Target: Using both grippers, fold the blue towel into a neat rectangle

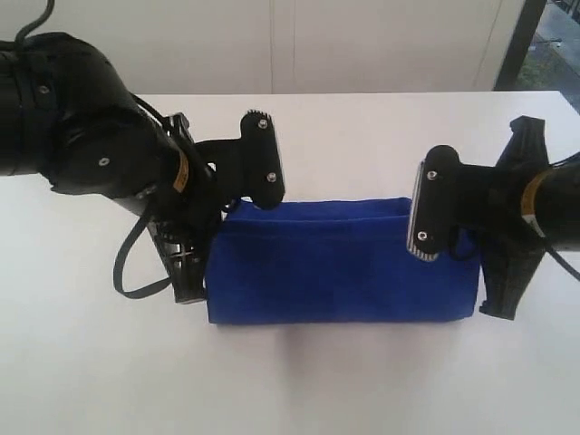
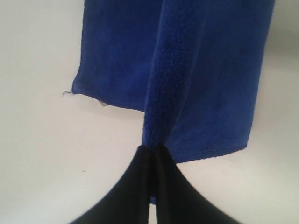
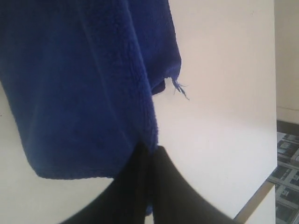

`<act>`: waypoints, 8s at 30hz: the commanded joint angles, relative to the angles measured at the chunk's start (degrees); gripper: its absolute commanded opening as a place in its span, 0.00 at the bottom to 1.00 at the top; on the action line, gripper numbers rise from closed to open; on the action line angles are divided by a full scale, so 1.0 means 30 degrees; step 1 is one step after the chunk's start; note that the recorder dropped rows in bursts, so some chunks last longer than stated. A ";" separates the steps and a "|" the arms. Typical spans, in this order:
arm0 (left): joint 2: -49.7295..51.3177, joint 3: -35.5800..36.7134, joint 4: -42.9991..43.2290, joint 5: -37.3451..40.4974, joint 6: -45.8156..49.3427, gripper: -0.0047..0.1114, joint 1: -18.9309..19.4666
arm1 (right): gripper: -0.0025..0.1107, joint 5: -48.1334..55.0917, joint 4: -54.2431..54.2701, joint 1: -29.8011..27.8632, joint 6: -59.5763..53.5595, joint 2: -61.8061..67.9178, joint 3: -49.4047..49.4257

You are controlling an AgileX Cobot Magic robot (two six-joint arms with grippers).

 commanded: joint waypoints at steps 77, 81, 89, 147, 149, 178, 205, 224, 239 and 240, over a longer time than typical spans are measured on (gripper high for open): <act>0.4825 -0.2215 0.2542 -0.7315 -0.1713 0.25 0.3322 | 0.11 -0.4119 -0.3248 -0.2876 0.3204 0.8036 -0.4987; 0.4825 -0.2215 0.2542 -0.7274 -0.1713 0.38 0.3322 | 0.23 -0.4152 -0.3248 -0.2876 0.3204 0.8036 -0.4987; 0.4825 -0.2215 0.2542 -0.6887 -0.1713 0.41 0.3322 | 0.27 -0.4152 -0.3248 -0.2876 0.3618 0.8036 -0.4987; 0.6732 -0.6164 -1.1297 0.2450 -0.1590 0.04 0.6757 | 0.02 -0.4781 0.7100 -0.5555 0.7300 1.6610 -1.2082; 0.6732 -0.6164 -1.1297 0.2577 -0.1273 0.04 0.6757 | 0.02 -0.4889 0.7100 -0.5555 0.7300 1.6651 -1.2082; 0.6732 -0.6164 -1.1297 0.3047 -0.1139 0.04 0.6757 | 0.02 0.3755 1.2934 -0.5557 0.3770 1.4318 -1.1814; 0.6732 -0.6164 -1.1297 0.2824 -0.1138 0.04 0.6757 | 0.02 0.2786 1.1768 -0.5557 0.4115 1.4016 -1.3164; 0.6523 -0.6164 -1.1297 0.2624 -0.1683 0.04 0.6757 | 0.02 0.2847 1.1616 -0.5557 0.4553 1.2801 -1.3197; 0.3811 -0.2189 -0.9265 0.1587 -0.7509 0.04 0.6757 | 0.02 0.5245 1.0784 -0.5557 0.6269 0.9898 -1.0237; 0.3764 -0.1807 -0.9231 0.1550 -0.7510 0.04 0.6757 | 0.02 0.4870 1.0601 -0.5557 0.6580 0.9898 -0.9766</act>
